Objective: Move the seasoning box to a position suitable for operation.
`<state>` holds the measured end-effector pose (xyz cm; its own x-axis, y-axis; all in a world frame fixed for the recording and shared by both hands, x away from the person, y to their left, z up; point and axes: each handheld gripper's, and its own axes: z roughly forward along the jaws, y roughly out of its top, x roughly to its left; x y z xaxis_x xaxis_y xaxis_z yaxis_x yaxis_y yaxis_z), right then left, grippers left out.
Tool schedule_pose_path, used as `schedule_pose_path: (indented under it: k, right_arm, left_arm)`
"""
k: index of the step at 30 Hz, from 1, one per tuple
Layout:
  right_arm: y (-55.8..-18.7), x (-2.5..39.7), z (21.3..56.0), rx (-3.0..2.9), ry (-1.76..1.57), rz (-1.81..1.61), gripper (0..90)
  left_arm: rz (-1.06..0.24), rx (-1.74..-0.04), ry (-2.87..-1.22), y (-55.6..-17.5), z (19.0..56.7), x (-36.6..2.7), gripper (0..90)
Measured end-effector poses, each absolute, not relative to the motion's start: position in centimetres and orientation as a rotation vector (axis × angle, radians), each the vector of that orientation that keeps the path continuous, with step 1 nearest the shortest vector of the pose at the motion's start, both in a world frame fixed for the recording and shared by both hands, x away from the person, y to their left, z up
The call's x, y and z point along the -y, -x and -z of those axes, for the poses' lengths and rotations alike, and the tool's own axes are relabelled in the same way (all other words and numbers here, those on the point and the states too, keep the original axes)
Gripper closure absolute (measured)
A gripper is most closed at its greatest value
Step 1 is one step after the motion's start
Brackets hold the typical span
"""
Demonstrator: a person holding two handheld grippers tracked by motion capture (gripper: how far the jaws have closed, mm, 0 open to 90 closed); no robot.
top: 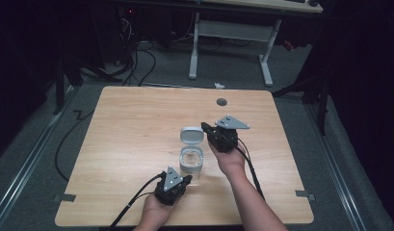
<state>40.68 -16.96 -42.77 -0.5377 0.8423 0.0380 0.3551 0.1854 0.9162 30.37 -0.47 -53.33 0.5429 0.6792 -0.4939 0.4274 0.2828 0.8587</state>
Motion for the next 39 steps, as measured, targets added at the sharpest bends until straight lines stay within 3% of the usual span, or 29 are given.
schedule_pose_path:
  k: [39]
  right_arm:
    - [-36.7, 16.8, 44.1, -2.016, -1.068, -1.381, 90.0]
  left_arm:
    - [-0.221, -1.069, -1.339, -30.4, 53.3, 0.5, 90.0]
